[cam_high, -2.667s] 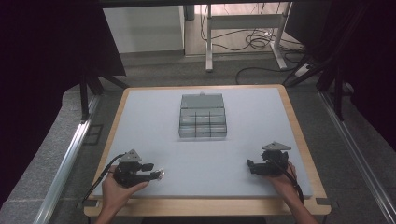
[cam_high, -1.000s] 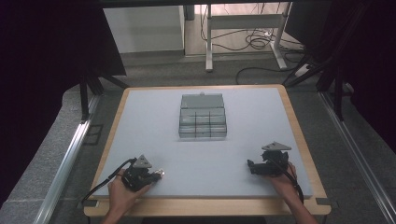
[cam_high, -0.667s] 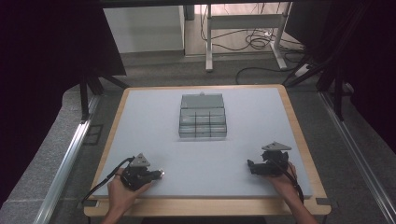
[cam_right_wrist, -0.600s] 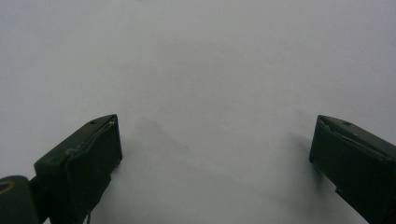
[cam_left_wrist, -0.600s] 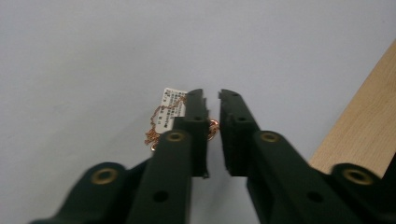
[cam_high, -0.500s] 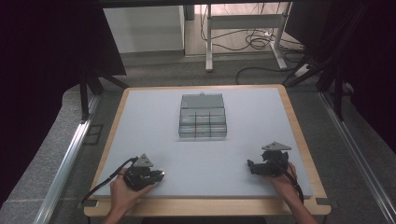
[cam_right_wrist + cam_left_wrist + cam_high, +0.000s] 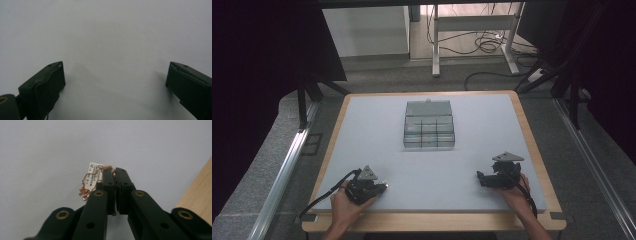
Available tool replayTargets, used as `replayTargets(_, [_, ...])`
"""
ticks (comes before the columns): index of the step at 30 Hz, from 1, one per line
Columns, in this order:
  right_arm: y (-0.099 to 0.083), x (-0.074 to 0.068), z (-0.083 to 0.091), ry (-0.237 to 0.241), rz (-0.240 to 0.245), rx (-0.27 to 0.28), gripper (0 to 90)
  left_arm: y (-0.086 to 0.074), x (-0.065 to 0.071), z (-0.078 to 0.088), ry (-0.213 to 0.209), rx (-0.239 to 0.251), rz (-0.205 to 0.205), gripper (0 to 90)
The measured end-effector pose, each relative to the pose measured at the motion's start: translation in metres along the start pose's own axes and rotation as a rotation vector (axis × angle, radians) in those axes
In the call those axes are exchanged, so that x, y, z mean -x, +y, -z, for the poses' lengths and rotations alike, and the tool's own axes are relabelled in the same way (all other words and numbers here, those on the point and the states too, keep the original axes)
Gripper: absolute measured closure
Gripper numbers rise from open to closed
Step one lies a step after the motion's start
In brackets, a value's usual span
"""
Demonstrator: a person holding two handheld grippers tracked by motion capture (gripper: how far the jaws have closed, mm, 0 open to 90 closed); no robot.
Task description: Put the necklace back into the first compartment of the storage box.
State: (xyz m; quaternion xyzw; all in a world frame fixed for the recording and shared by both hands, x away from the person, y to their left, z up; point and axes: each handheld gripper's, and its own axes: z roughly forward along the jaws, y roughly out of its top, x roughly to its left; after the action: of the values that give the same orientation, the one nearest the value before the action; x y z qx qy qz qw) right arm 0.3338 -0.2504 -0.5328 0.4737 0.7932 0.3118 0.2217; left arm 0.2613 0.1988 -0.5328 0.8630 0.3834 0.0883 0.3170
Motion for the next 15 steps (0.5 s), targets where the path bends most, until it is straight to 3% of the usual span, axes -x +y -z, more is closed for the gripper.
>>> replayTargets(15, [0.0,0.0001,-0.0001,0.0,0.0,0.0,2.1,0.0014,-0.003,0.0044,-0.022,0.014,0.017,90.0])
